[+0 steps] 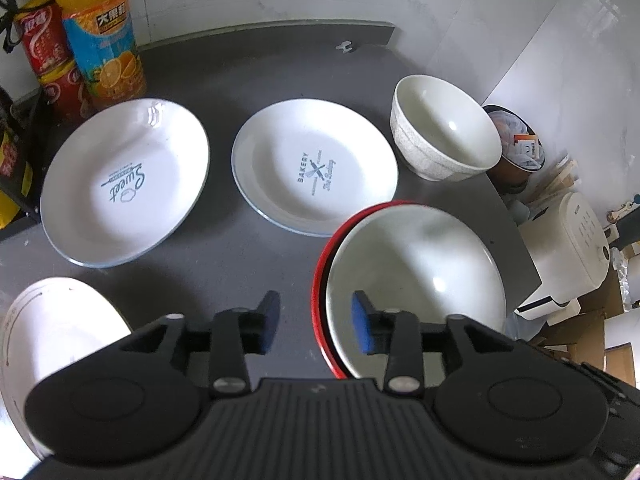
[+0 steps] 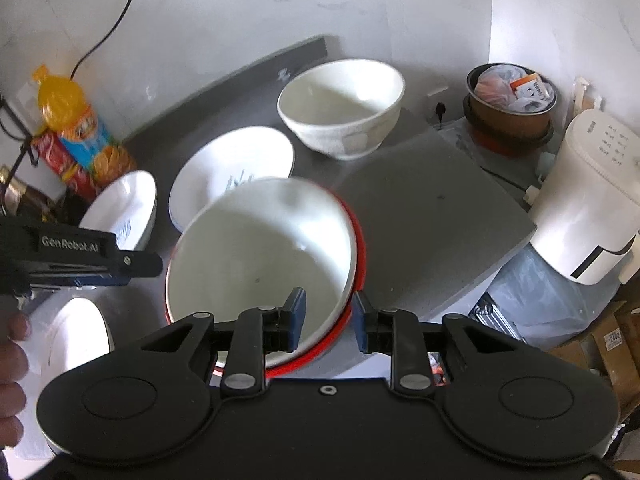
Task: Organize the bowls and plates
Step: 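Lower the white bowl into the red bowl and open the right tool, then grasp the rim of the second white bowl with the right tool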
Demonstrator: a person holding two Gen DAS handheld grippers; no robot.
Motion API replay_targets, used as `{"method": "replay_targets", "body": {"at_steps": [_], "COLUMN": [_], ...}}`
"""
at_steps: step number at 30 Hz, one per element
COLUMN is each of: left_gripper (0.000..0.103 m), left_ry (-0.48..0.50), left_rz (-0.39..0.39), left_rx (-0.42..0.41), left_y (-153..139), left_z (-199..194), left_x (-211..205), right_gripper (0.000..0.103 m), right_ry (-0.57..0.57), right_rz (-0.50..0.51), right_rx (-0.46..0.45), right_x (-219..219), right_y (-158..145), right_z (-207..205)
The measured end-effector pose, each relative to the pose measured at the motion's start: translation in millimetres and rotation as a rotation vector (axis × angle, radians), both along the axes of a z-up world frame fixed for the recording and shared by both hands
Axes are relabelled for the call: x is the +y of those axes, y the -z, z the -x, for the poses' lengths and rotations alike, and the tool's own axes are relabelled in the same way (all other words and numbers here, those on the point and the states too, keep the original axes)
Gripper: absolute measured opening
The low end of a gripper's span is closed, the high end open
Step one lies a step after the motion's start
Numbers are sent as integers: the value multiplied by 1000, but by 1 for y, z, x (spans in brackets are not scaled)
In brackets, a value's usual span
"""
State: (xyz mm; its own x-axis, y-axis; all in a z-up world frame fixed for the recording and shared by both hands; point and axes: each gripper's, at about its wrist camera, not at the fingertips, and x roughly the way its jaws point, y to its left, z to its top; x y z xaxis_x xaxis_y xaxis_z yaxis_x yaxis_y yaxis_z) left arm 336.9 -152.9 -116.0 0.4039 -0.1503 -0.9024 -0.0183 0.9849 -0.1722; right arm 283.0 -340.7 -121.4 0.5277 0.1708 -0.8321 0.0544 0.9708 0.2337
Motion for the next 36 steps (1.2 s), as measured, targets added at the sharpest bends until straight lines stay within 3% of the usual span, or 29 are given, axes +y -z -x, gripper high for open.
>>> {"method": "replay_targets", "body": {"at_steps": [4,10,22,36], "left_gripper": [57,66,67,67], "left_ry": [7,13,32,-19], "left_rz": [-13,-8,0,29], "left_rx": [-16,-30,-11,-75], "left_y": [-3,-7,3,12], "left_z": [-10,-30,-80,-139], "left_x": [-7,-19,-52,-84], "right_gripper": [45,52,54,54], "right_ry": [25,55,27,0], "right_rz": [-6,-17,-38,-66], "right_rx": [-26,-59,-79,-70], "right_x": [-9,-25,-51,-76], "right_y": [-5,-9,-3,17], "right_z": [-6,-21,-69,-133]}}
